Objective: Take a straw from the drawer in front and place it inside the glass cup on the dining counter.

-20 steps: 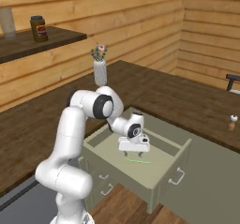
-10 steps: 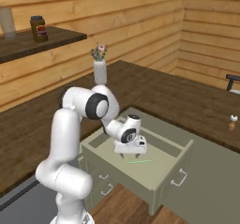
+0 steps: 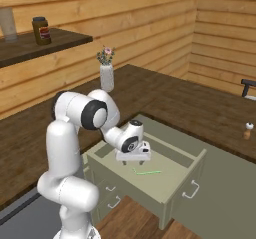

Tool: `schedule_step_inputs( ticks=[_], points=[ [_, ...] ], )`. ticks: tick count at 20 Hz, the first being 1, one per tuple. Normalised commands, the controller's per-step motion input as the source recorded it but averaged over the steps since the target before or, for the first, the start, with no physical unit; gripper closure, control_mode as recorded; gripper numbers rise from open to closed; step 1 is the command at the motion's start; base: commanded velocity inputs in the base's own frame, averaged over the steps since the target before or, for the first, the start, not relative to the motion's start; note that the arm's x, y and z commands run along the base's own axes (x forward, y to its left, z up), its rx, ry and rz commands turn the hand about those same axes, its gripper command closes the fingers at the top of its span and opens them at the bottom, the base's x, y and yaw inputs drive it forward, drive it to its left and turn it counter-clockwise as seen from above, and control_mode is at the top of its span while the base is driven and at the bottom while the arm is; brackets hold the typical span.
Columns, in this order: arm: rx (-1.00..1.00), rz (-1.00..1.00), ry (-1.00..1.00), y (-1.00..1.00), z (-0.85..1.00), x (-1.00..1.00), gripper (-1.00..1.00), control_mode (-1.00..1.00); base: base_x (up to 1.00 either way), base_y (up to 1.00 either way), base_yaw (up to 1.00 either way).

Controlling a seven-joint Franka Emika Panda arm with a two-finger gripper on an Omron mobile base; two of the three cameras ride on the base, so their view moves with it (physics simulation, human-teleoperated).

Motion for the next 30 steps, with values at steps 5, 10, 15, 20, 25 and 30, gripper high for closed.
schedule_step_inputs(
  ticks=[5, 10, 15, 20, 25, 30],
  points=[
    [0.0, 0.0, 0.0, 0.0, -0.08, 0.0, -1.0, -1.0, 0.0, 0.0, 0.0],
    [0.0, 0.0, 0.0, -0.02, -0.11, 0.0, -1.0, -1.0, 0.0, 0.0, 0.0],
    [0.0, 0.0, 0.01, -0.12, -0.27, 0.0, -1.0, -1.0, 0.0, 0.0, 0.0],
    [0.0, 0.0, 0.0, -0.17, -0.28, 0.09, -1.0, -1.0, 0.0, 0.0, 0.0],
    [0.0, 0.0, 0.0, -0.08, -0.31, 0.16, -1.0, -1.0, 0.0, 0.0, 0.0],
    [0.0, 0.0, 0.0, -0.01, -0.36, 0.27, -1.0, -1.0, 0.0, 0.0, 0.0]
  ],
)
